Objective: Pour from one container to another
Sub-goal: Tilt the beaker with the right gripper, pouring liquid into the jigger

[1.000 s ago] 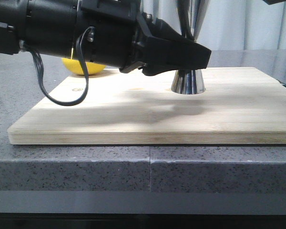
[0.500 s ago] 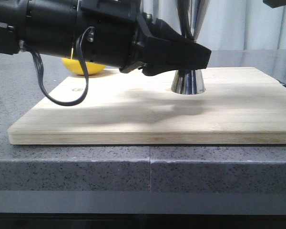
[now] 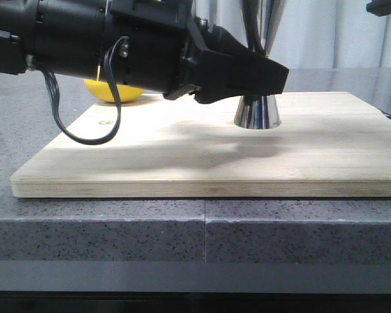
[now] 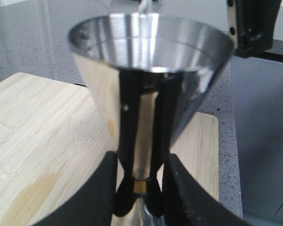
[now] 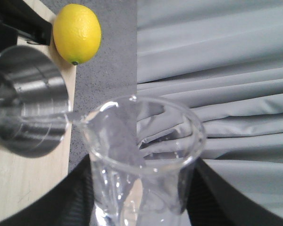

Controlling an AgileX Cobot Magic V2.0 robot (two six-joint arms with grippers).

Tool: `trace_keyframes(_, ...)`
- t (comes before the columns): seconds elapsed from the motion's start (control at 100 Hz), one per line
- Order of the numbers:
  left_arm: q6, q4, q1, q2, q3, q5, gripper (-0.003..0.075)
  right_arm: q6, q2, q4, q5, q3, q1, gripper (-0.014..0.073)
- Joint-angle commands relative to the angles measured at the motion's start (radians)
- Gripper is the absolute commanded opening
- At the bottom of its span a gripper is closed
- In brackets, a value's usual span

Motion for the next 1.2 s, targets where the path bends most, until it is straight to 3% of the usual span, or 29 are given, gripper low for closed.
trace_keyframes(0.0, -0.007, -0.048, -0.005, -0.054, -0.031, -0.07, -0.0021, -0.006, -0.028, 0.005, 0.004, -0.036, 0.0, 0.0241)
trace_keyframes(1.19, -0.007, -0.016, -0.005, -0.054, -0.031, -0.07, -0.0021, -0.006, -0.028, -0.08, 0.007, -0.036, 0.0, 0.0241)
